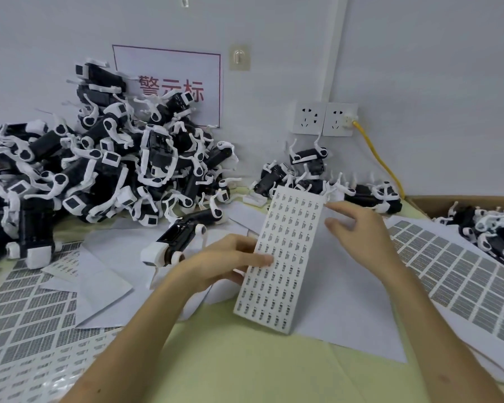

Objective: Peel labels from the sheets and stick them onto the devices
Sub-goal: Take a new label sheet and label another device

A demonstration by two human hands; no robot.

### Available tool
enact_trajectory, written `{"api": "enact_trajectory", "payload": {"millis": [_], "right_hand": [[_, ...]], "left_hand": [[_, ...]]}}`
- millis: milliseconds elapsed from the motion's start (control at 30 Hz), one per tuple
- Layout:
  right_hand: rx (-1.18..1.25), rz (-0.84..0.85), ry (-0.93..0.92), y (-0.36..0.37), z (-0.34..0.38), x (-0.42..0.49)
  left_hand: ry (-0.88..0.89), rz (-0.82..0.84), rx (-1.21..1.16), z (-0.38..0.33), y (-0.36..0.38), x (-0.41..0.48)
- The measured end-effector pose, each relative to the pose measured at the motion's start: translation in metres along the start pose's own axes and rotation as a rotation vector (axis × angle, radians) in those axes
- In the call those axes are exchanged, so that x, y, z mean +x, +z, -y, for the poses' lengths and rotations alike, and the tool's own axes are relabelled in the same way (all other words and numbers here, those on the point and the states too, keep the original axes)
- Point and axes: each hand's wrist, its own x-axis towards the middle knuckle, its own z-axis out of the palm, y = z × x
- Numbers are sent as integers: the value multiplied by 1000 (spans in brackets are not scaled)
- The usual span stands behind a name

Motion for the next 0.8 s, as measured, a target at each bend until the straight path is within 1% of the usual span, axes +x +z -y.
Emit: {"api": "enact_trajectory", "payload": {"millis": [33,100,167,200,233,267,333,367,433,533,600,800], "right_hand": [[-22,-34,-55,4,3,-1],[-97,-169,-184,11,9,-3],[-47,-278,-286,15,15,-7],[1,-277,-334,18,18,-10],[37,-234,-367,22,21,-12],[61,-156,-379,27,26,-16],[84,-8,-362,37,34,-22],[85,29,-349,40,36,-24],[74,40,-327,43,38,-27],[34,-4,-317,42,38,-28],[24,-8,-324,42,38,-29],[110,47,-327,47,40,-31]], "left_hand": [[-3,-30,-22,0,2,1],[-4,-127,-100,-1,5,3],[19,-218,-151,-1,6,3],[36,-246,-177,-2,6,3],[52,-265,-210,-3,7,3],[67,-273,-249,-3,7,2],[102,-262,-332,-5,8,1],[118,-244,-378,-5,8,1],[137,-192,-467,-6,10,1],[173,-125,-502,-6,15,0],[186,-120,-500,-5,17,0],[187,-126,-513,-3,21,0]]}}
